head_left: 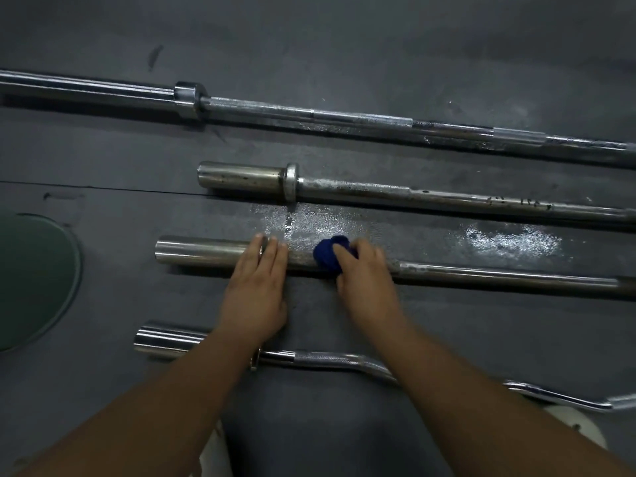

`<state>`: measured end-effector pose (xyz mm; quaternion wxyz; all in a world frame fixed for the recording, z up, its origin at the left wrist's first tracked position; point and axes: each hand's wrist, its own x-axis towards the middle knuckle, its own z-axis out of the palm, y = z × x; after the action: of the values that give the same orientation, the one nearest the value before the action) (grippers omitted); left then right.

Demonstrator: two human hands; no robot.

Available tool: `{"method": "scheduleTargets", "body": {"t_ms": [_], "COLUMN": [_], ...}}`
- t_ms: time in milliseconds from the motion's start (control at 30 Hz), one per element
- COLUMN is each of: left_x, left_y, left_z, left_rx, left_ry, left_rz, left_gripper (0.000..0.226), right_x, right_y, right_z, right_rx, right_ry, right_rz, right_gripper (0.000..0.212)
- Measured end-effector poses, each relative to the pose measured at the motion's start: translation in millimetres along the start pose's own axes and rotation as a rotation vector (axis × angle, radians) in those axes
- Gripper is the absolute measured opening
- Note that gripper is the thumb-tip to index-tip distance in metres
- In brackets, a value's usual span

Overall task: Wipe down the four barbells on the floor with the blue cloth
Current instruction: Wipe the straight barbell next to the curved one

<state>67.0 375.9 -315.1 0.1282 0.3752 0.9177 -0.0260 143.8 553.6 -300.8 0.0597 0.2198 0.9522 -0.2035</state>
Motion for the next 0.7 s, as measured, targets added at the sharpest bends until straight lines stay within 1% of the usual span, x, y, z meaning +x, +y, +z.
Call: {"method": "scheduleTargets", "body": {"t_ms": [67,133,233,300,400,567,700], "left_x": [-4,-5,1,3,-5,-16,-29], "left_y": [1,3,0,-5,-11,-7,-6], "left_z": [-2,-6,-12,-15,-15,-18,-20], "left_rx": [-0.014,-0.019,-0.033,-0.053,-0.08,-0.148,-0.176], "left_ry": [-0.022,-0.043,-0.004,0.002,-0.04,-0.044,-0.027], "left_rz": [-0.001,-0.001,-0.039,-0.079,-0.091,-0.11,-0.117], "left_gripper": [0.102,0.101,0.096,0.095,0.097,0.094,0.088], "right_x": [-8,-1,13,15,14,-6,-23], "right_y": [4,9,18,19,14,18,15], "right_z": [1,-5,-7,-3,-4,-6,-3], "right_rx": [-0.009,0.022,0.025,-0.003,0.003,-0.022,0.004], "right_ry": [-0.032,-0.039,-0.002,-0.026,-0.067,-0.052,-0.035], "right_rz": [-0.025,-0.028,-0.008,0.001,0.02,-0.033,-0.033], "right_gripper": [0.048,0.041,0.038,0.035,0.032,0.042,0.048]}}
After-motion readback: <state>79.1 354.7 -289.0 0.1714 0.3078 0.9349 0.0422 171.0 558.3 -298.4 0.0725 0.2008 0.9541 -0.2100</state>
